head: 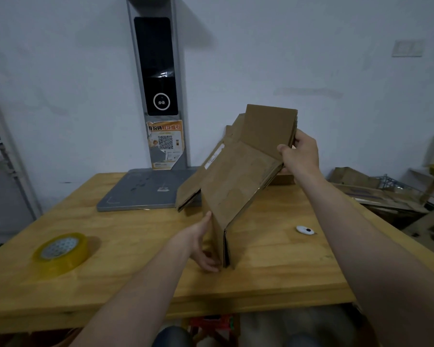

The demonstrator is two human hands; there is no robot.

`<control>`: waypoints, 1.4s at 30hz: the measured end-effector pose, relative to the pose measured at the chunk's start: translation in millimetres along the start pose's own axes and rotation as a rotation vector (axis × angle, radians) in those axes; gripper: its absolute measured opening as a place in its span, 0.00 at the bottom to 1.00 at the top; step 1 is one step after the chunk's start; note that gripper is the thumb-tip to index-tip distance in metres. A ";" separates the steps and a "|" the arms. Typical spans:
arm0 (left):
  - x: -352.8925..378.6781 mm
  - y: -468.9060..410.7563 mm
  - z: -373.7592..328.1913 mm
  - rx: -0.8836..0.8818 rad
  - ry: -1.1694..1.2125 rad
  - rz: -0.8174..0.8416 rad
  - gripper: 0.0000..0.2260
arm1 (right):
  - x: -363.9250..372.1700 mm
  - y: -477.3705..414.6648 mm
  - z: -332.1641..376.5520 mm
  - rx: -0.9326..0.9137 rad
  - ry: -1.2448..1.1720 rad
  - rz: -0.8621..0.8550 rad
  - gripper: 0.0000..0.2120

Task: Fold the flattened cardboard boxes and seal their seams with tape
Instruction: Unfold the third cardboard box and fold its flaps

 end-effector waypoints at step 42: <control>-171.1 113.2 -67.4 0.840 -0.245 -0.690 0.06 | 102.6 67.5 84.3 -0.288 -0.057 0.239 0.23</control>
Point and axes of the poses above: each hand's wrist, its own y-axis away from the middle knuckle, its own x-axis out of the palm, z = x × y, the point moved 6 cm from there along -y, towards the middle knuckle, and after that the axes turned 6 degrees about y, right-handed, at the moved point
